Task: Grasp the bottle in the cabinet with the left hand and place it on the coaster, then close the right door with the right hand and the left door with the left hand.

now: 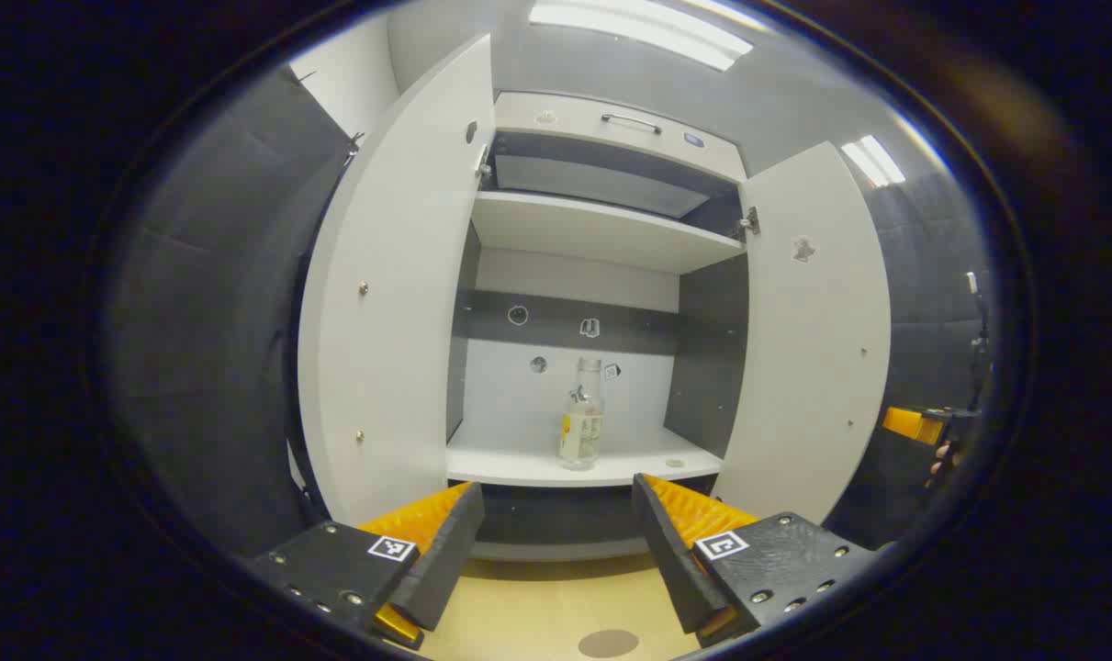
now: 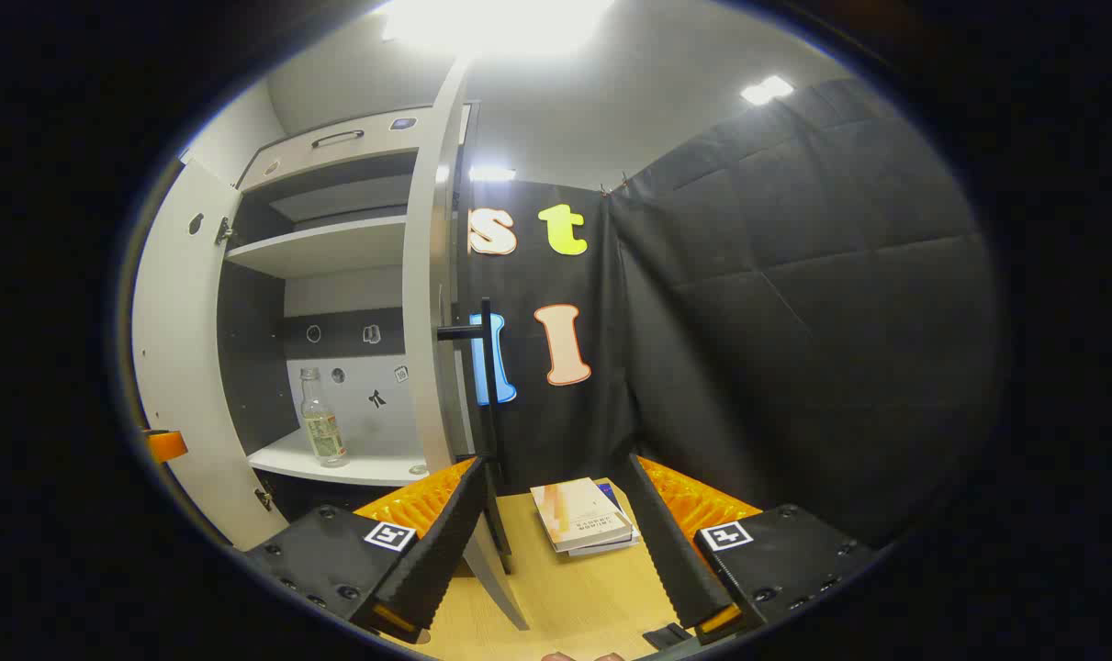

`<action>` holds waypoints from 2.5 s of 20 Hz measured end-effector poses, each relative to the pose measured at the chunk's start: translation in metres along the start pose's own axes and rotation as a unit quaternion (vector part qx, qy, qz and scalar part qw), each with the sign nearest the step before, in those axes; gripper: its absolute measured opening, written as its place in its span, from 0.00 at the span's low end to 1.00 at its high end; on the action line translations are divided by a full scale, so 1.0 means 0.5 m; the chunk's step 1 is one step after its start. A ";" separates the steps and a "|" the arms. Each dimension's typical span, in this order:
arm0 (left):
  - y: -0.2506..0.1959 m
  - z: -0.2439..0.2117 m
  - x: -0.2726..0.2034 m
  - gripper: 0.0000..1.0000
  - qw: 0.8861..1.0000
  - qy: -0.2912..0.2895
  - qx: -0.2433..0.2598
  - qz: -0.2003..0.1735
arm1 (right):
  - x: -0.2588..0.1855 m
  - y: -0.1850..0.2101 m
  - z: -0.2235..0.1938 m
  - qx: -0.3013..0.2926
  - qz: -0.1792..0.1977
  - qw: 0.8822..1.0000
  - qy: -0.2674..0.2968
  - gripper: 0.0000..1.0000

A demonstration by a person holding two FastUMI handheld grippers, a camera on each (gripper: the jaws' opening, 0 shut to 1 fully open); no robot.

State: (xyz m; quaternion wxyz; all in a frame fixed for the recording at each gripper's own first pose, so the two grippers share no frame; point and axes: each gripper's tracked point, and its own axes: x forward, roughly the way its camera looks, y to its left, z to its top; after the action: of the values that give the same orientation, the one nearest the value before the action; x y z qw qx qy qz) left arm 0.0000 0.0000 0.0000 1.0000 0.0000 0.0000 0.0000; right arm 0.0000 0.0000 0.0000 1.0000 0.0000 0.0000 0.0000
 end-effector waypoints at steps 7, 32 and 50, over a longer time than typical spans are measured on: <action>-0.009 -0.015 -0.002 0.94 0.999 0.006 0.032 -0.006 | -0.005 -0.002 -0.006 0.005 -0.009 1.000 0.013 0.97; -0.062 0.116 0.316 0.94 0.998 -0.015 0.044 -0.030 | 0.113 -0.174 0.057 0.021 -0.115 0.993 -0.011 0.96; -0.109 0.082 0.596 0.94 0.997 0.012 0.062 -0.045 | 0.156 -0.302 0.029 0.035 -0.170 0.985 -0.008 0.96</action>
State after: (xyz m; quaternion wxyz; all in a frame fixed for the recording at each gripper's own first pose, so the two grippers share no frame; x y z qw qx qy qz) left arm 0.2981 -0.0546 0.0411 0.9970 0.0619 0.0123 -0.0449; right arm 0.0780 -0.1511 0.0144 0.9847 0.0354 -0.0078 -0.1702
